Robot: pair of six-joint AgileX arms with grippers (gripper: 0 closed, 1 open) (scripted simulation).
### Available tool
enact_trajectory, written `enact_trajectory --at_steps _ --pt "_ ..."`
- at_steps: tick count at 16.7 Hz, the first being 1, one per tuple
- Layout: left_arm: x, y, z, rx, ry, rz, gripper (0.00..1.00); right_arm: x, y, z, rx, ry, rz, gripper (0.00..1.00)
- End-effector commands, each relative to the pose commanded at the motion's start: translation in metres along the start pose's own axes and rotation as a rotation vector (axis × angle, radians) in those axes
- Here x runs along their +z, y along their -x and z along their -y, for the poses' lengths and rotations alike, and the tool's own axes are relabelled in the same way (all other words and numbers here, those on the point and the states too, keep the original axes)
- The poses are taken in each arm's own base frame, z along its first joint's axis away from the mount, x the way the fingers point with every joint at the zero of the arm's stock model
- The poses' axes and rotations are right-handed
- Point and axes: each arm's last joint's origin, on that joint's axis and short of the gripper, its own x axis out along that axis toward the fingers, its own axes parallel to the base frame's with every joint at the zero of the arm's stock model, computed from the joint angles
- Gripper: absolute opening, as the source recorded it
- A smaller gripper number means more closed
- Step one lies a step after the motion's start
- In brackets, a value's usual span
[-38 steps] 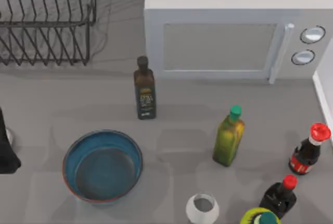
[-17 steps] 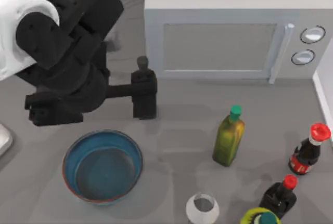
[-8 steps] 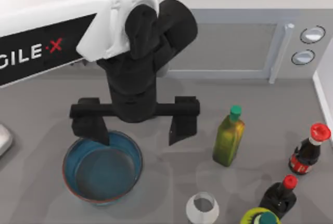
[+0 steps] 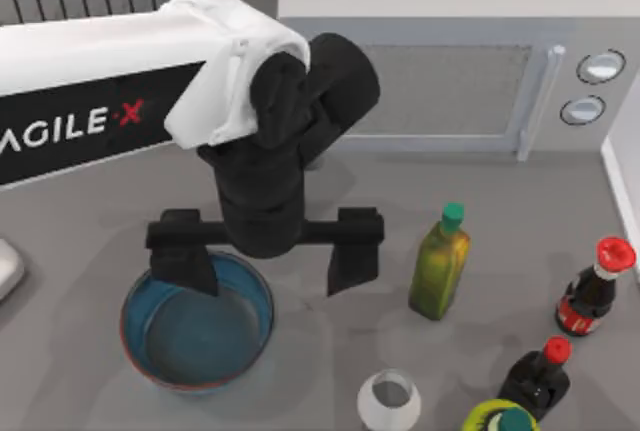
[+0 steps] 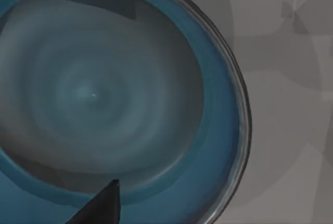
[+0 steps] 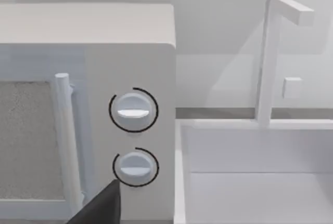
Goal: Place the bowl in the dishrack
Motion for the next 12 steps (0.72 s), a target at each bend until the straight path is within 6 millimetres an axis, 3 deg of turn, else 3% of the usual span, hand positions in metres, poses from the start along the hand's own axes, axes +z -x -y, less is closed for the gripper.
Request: enact_trajectory --at_steps 6,11,12 --pt "-0.002 -0.064 0.0 -0.004 0.0 0.004 1.0 0.0 0.0 0.0 0.0 0.0 0.0 1.0" --pt "-0.002 -0.068 -0.001 -0.002 0.0 0.002 1.0 0.0 0.0 0.0 0.0 0.0 0.0 1.0" --pt "-0.002 -0.068 -0.001 -0.002 0.0 0.002 0.92 0.0 0.0 0.0 0.0 0.0 0.0 1.0"
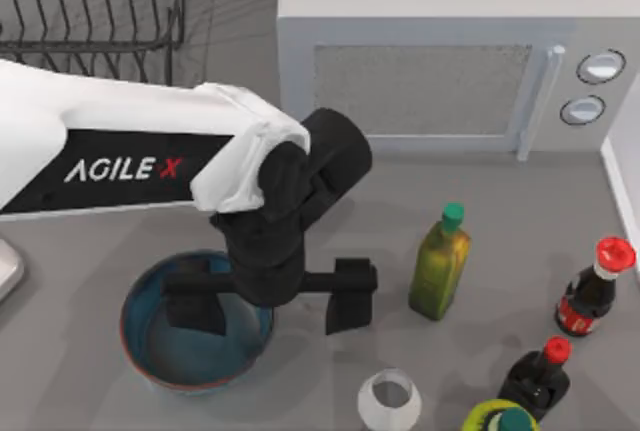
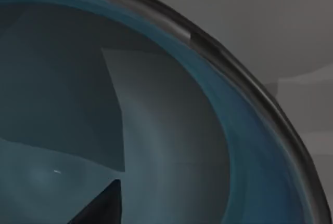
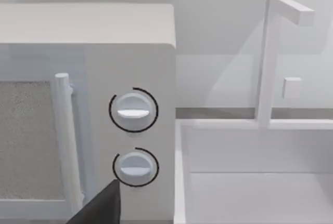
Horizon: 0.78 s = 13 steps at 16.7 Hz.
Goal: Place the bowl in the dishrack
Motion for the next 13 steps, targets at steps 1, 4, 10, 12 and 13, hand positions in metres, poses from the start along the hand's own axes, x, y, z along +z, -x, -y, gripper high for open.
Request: enact_trajectory --at_steps 1,4,10,12,13 --pt "0.0 0.0 0.0 0.0 0.0 0.0 0.85 0.0 0.0 0.0 0.0 0.0 0.0 1.0" --pt "0.0 0.0 0.0 0.0 0.0 0.0 0.62 0.0 0.0 0.0 0.0 0.0 0.0 1.0" --pt "0.0 0.0 0.0 0.0 0.0 0.0 0.17 0.0 0.0 0.0 0.0 0.0 0.0 1.0" --pt "0.0 0.0 0.0 0.0 0.0 0.0 0.02 0.0 0.0 0.0 0.0 0.0 0.0 1.0" --pt "0.0 0.0 0.0 0.0 0.0 0.0 0.0 0.0 0.0 0.0 0.0 0.0 0.0 1.0"
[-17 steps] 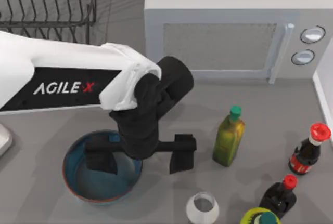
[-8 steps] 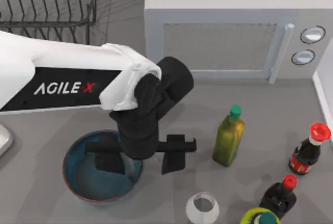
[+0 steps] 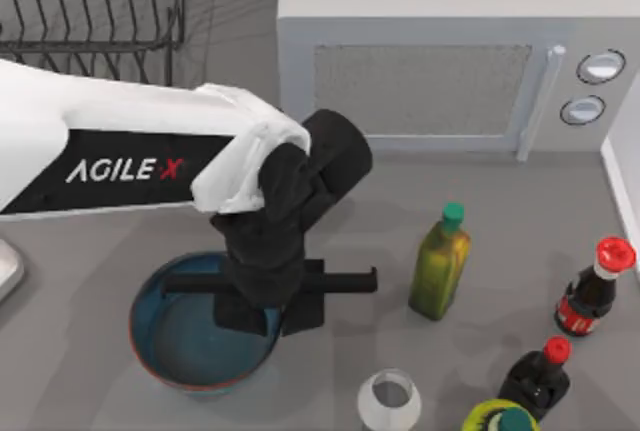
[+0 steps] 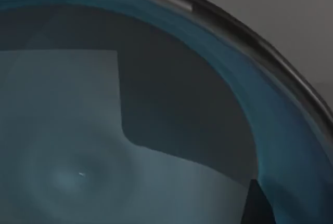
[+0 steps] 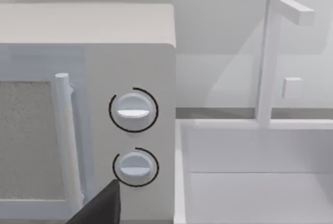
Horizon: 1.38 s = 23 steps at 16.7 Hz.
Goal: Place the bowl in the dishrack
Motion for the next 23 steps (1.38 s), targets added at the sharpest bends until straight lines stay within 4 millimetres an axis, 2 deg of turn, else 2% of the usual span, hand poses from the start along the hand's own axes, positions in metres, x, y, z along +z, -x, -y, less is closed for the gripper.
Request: enact_trajectory --at_steps 9,12,14,17,20,23 --pt "0.0 0.001 0.0 -0.001 -0.001 0.001 0.0 0.0 0.0 0.0 0.0 0.0 0.0 1.0" --pt "0.004 0.016 0.006 0.002 -0.006 -0.003 0.0 0.0 0.0 0.0 0.0 0.0 0.0 1.0" --pt "0.009 0.038 0.012 0.005 -0.008 -0.005 0.0 0.0 0.0 0.0 0.0 0.0 0.0 1.0" --pt "0.014 0.091 0.018 0.016 -0.006 -0.014 0.0 0.0 0.0 0.0 0.0 0.0 0.0 1.0" --pt "0.011 0.146 0.013 0.022 -0.003 -0.022 0.0 0.0 0.0 0.0 0.0 0.0 0.0 1.0" --pt "0.004 0.187 0.004 0.006 -0.001 -0.007 0.0 0.0 0.0 0.0 0.0 0.0 0.0 1.0"
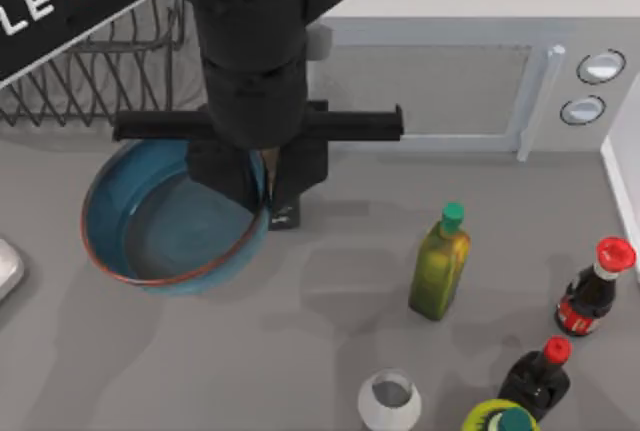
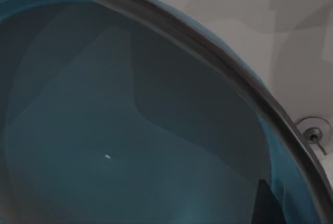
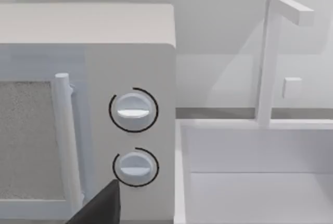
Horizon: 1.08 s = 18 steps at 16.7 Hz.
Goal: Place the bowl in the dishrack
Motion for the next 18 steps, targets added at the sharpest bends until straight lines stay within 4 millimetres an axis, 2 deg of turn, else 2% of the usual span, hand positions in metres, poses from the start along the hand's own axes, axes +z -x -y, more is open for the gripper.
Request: enact_trajectory --at_steps 2,7,9,12,15,18 --pt "-0.003 0.012 -0.004 -0.007 0.001 0.008 0.0 0.0 0.0 0.0 0.0 0.0 0.0 1.0" --pt "-0.003 0.012 -0.004 -0.007 -0.001 0.008 0.0 0.0 0.0 0.0 0.0 0.0 0.0 1.0" --pt "0.001 0.019 -0.015 -0.043 0.012 0.049 0.0 0.0 0.0 0.0 0.0 0.0 0.0 1.0" --pt "0.017 0.041 -0.052 -0.151 0.06 0.202 0.0 0.0 0.0 0.0 0.0 0.0 0.0 1.0" --pt "0.034 0.063 -0.106 -0.252 0.119 0.444 0.0 0.0 0.0 0.0 0.0 0.0 0.0 1.0" --pt "0.036 0.079 -0.164 -0.282 0.151 0.728 0.0 0.0 0.0 0.0 0.0 0.0 0.0 1.0"
